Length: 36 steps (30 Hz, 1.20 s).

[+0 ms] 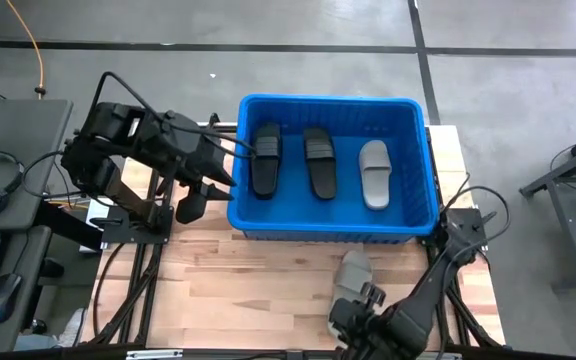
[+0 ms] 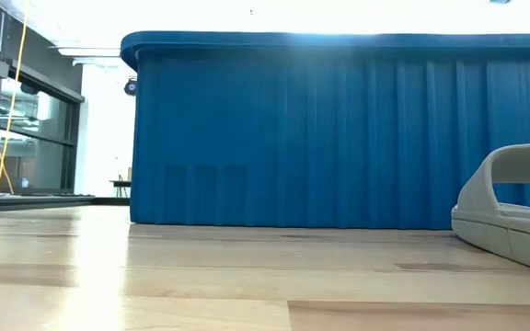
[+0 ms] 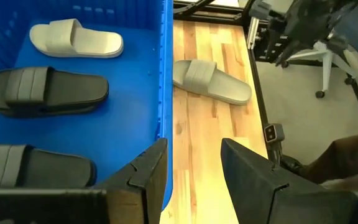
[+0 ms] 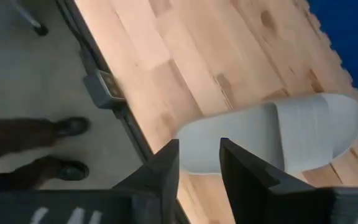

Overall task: Pick and place slides into bin
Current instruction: Put the gray slides on top of the gray slides into the blue bin

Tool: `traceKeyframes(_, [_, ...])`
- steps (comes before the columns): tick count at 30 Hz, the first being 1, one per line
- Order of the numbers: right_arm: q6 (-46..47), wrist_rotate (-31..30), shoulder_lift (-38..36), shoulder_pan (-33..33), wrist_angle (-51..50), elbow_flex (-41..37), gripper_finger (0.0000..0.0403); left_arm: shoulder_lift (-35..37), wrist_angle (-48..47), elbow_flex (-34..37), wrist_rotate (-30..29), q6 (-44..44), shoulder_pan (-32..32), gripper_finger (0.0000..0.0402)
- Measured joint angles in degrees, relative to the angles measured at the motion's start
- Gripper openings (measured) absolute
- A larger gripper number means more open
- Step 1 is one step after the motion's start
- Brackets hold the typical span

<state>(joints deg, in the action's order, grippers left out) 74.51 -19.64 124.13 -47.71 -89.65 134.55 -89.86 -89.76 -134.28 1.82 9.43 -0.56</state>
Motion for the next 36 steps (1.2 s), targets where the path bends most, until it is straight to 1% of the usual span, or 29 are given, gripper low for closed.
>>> traceKeyframes(2, [2.05,-0.01,0.12,-0.43,-0.58,-2.03,0.0121,0.00,-0.09,0.00,0.01,-0.37,0.02,0.0138])
traceKeyframes(5, [7.95,0.07,-0.33,-0.81,-0.40,-5.82,0.0148,0.00,-0.11,0.00,0.01,-2.43,0.02,0.0138])
traceKeyframes(8, [12.78,-1.53,-0.38,-1.34,-0.33,-9.25,0.0174,0.00,-0.20,0.00,0.07,-4.77,0.02,0.0138])
traceKeyframes(11, [14.57,-1.14,-0.47,-1.74,-0.35,-13.50,0.0196,0.00,-0.24,0.00,0.12,-6.52,0.07,0.0138])
traceKeyframes(17, [20.26,0.73,-0.45,-3.36,-0.38,-21.83,0.0219,0.00,-0.26,0.00,0.12,-8.17,0.11,0.0138])
traceKeyframes(21, [24.48,-2.16,-0.50,-4.30,-0.38,-25.07,0.0230,0.00,-0.26,0.00,0.16,-9.27,0.11,0.0138])
traceKeyframes(26, [23.86,-2.93,-0.63,-4.21,-0.29,-27.52,0.0241,0.00,-0.26,0.00,0.12,-10.81,0.17,0.0138])
traceKeyframes(32, [22.94,-4.24,-0.65,-4.26,0.21,-30.24,0.0241,0.00,-0.25,0.00,0.09,-11.82,0.15,0.0138])
traceKeyframes(36, [21.11,-5.25,-0.69,-3.48,1.47,-30.57,0.0241,0.00,-0.26,0.00,0.09,-12.07,0.17,0.0138])
